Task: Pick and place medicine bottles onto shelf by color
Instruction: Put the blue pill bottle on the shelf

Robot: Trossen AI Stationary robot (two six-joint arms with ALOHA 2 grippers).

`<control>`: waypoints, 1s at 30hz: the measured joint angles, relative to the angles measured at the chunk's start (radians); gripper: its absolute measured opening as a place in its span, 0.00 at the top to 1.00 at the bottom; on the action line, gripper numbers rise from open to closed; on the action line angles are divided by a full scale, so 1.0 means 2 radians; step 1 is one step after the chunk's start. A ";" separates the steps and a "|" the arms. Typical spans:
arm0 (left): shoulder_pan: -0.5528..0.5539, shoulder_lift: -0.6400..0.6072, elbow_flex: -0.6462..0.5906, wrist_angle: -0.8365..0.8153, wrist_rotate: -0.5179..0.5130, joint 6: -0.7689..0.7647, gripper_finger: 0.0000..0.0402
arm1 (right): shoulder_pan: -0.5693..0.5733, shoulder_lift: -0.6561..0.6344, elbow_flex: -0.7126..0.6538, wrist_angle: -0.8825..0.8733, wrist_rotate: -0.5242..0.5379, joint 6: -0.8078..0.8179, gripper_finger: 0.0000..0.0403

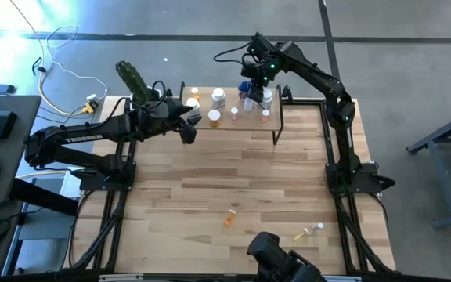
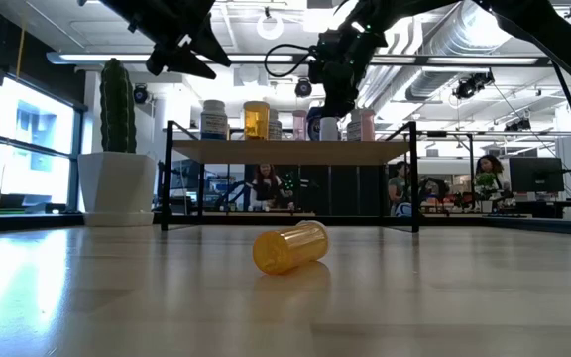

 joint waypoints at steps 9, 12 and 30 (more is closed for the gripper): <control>0.000 0.000 0.000 -0.001 0.000 0.000 0.40 | 0.006 0.000 0.000 0.009 0.000 -0.002 0.50; 0.000 0.000 0.000 -0.001 0.000 0.000 0.40 | 0.007 0.000 0.000 0.012 0.000 -0.002 0.46; 0.000 0.000 0.000 -0.001 0.000 0.000 0.40 | 0.006 0.000 0.000 0.016 0.030 0.015 0.43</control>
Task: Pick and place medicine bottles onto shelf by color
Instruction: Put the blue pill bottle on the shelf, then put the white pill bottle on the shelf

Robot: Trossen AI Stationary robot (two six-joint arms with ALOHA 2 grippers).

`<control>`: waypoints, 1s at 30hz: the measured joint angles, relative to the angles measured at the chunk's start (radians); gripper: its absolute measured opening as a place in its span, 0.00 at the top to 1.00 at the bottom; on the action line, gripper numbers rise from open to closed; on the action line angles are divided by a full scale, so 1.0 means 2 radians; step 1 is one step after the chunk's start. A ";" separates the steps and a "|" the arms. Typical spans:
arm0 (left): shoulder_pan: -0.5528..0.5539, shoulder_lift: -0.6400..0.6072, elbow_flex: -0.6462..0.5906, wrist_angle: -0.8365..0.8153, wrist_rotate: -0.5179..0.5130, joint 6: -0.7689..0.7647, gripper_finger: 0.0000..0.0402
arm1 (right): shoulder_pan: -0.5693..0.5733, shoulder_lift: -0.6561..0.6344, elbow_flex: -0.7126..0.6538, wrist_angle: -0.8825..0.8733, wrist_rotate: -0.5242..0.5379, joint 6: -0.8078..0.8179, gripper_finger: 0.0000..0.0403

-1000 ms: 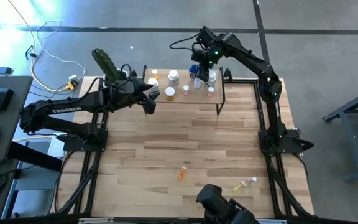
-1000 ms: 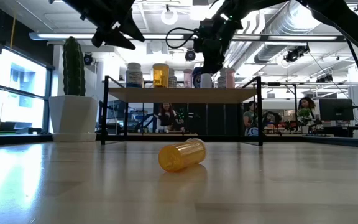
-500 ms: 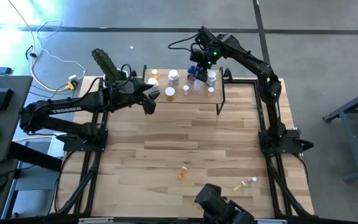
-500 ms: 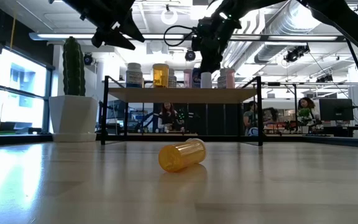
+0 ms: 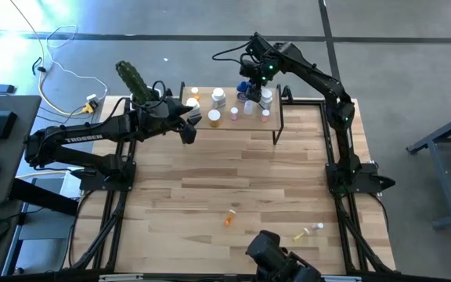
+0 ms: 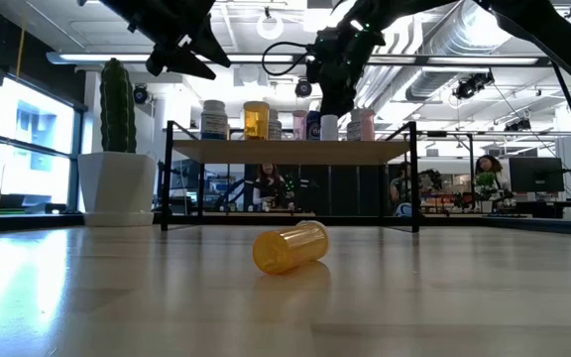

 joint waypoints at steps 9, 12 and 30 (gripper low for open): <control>0.000 0.000 0.000 0.000 0.001 0.000 0.40 | -0.001 0.000 0.014 -0.007 0.003 0.008 0.43; 0.000 0.000 0.000 0.000 0.013 0.000 0.40 | -0.001 -0.001 0.039 -0.014 0.017 0.008 0.43; -0.012 -0.001 0.000 -0.024 0.076 0.022 0.40 | 0.038 -0.050 0.056 -0.072 0.022 0.120 0.43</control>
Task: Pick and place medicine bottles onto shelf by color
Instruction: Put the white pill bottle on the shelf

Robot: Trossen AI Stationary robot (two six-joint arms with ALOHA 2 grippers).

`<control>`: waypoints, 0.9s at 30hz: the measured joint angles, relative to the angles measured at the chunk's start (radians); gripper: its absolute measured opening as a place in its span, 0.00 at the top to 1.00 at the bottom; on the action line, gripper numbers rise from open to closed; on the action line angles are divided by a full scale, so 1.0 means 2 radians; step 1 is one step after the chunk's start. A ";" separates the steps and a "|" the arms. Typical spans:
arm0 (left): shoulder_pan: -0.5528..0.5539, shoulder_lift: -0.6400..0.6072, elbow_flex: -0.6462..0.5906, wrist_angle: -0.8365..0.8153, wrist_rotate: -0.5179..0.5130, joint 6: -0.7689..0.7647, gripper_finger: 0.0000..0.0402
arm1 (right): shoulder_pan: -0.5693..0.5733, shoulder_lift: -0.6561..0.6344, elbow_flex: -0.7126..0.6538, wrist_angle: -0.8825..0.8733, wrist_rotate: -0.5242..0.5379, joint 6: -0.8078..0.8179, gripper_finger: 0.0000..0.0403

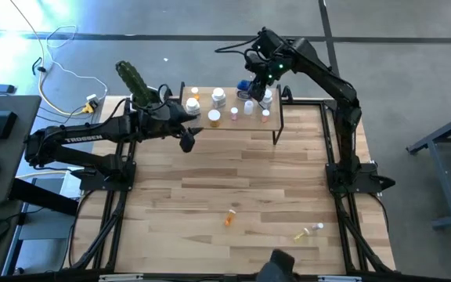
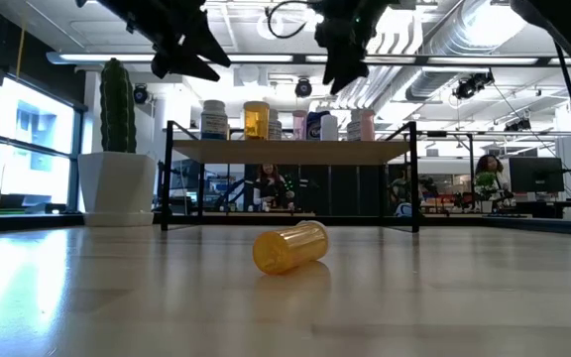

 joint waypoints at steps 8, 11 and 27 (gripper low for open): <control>-0.039 -0.034 0.000 -0.014 0.060 0.017 0.40 | 0.055 -0.023 0.000 -0.014 0.000 0.108 0.43; -0.055 -0.045 0.000 -0.033 0.057 0.025 0.40 | 0.080 -0.025 0.000 -0.037 0.002 0.141 0.43; -0.139 -0.051 0.000 -0.084 0.053 0.048 0.40 | 0.252 -0.025 -0.001 -0.089 0.110 0.261 0.43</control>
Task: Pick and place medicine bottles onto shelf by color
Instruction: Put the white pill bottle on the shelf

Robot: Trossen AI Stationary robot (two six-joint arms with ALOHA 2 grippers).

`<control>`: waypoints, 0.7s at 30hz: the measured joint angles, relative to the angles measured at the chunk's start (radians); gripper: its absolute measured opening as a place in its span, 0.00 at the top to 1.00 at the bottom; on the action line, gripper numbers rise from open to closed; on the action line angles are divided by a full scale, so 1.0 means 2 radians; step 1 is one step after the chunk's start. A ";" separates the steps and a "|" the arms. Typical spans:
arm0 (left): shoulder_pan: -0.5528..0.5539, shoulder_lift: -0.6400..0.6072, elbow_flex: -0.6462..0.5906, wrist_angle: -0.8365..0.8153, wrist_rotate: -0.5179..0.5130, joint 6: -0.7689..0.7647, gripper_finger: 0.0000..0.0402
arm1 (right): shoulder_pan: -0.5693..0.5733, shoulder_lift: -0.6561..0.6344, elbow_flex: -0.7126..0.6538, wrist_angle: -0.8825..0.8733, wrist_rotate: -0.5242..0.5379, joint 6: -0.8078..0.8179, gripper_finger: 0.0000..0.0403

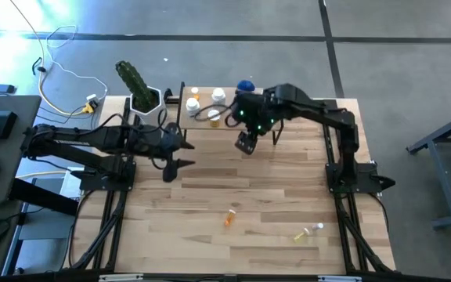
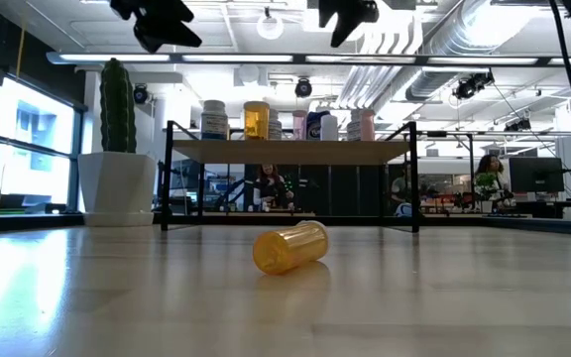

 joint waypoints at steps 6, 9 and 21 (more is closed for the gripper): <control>-0.015 0.000 -0.002 0.004 -0.004 -0.001 0.40 | 0.049 0.000 0.000 0.000 0.042 0.050 0.43; -0.024 0.000 -0.009 0.004 -0.019 -0.001 0.40 | 0.068 0.001 -0.012 0.002 0.050 0.074 0.43; -0.041 0.000 -0.019 0.003 -0.028 0.005 0.40 | 0.130 -0.006 -0.181 0.003 0.003 0.179 0.43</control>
